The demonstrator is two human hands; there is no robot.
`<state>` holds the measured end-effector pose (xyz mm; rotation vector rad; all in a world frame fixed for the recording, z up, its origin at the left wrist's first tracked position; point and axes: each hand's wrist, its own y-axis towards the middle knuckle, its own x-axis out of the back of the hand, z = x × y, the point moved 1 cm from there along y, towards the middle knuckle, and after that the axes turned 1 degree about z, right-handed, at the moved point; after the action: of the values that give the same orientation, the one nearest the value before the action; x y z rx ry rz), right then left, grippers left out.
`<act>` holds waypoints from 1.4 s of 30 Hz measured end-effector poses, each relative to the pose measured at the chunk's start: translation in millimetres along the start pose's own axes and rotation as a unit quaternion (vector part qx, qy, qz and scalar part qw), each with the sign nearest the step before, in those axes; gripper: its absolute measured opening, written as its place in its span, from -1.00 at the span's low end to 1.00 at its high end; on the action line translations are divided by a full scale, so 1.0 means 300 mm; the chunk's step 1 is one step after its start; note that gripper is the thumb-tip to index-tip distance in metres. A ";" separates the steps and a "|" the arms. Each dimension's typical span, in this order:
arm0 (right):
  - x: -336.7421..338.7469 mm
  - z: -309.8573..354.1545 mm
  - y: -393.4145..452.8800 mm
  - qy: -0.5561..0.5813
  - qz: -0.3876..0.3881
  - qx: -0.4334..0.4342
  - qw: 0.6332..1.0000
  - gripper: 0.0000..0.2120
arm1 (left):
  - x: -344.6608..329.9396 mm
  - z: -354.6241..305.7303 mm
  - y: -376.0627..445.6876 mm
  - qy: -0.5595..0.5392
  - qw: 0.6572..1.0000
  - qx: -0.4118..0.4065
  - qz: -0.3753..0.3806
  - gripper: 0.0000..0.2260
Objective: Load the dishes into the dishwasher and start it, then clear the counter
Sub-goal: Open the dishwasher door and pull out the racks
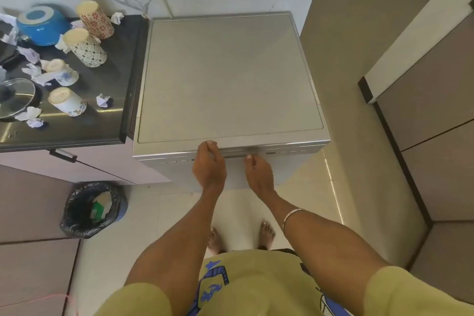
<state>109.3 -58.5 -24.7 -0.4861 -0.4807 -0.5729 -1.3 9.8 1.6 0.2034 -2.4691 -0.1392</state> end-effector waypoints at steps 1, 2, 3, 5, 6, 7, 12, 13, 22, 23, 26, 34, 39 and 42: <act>-0.011 -0.012 0.011 0.038 0.022 -0.047 0.998 -0.67 | 0.007 0.013 -0.004 0.001 0.999 0.034 0.015 -0.70; -0.018 -0.014 0.017 0.076 0.052 -0.097 0.991 -0.67 | 0.004 0.038 -0.008 0.026 0.997 0.071 0.032 -0.67; -0.025 -0.018 0.023 0.103 0.077 -0.132 0.983 -0.69 | 0.002 0.072 -0.018 0.062 0.989 0.114 0.071 -0.63; -0.031 -0.016 0.039 0.147 0.112 -0.165 0.969 -0.74 | -0.014 0.142 -0.045 0.094 0.959 0.199 0.177 -0.54; -0.032 -0.013 0.045 0.173 0.117 -0.173 0.963 -0.73 | -0.023 0.167 -0.052 0.056 0.941 0.239 0.232 -0.51; -0.032 -0.010 0.055 0.213 0.115 -0.184 0.953 -0.70 | -0.029 0.174 -0.057 -0.018 0.918 0.287 0.274 -0.50; -0.056 0.000 0.073 0.390 0.126 -0.260 0.874 -0.62 | -0.059 0.155 -0.034 -0.317 0.781 0.429 0.326 -0.63; -0.062 0.003 0.070 0.420 0.126 -0.274 0.856 -0.62 | -0.065 0.146 -0.027 -0.351 0.764 0.440 0.315 -0.66; -0.106 0.038 0.065 0.576 0.079 -0.323 0.747 -0.78 | -0.104 0.104 -0.012 -0.488 0.658 0.529 0.223 -0.79; -0.108 0.040 0.066 0.572 0.079 -0.321 0.751 -0.77 | -0.109 0.100 -0.009 -0.489 0.655 0.534 0.218 -0.77; -0.109 0.047 0.064 0.557 0.076 -0.327 0.759 -0.87 | -0.119 0.084 -0.005 -0.477 0.654 0.549 0.208 -0.66; -0.114 0.037 0.058 0.498 0.079 -0.330 0.798 -0.79 | -0.150 0.078 -0.023 -0.422 0.707 0.532 0.198 -0.51; -0.123 0.028 0.051 0.436 0.046 -0.356 0.825 -0.57 | -0.159 0.088 -0.048 -0.395 0.717 0.549 0.170 -0.49; -0.125 -0.020 -0.001 0.399 0.039 -0.361 0.842 -0.48 | -0.135 0.107 -0.088 -0.334 0.746 0.560 0.134 -0.49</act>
<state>83.0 -47.3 -49.9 -0.9127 0.5924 -0.8121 13.4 -7.1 -51.8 0.3241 -2.8752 1.7079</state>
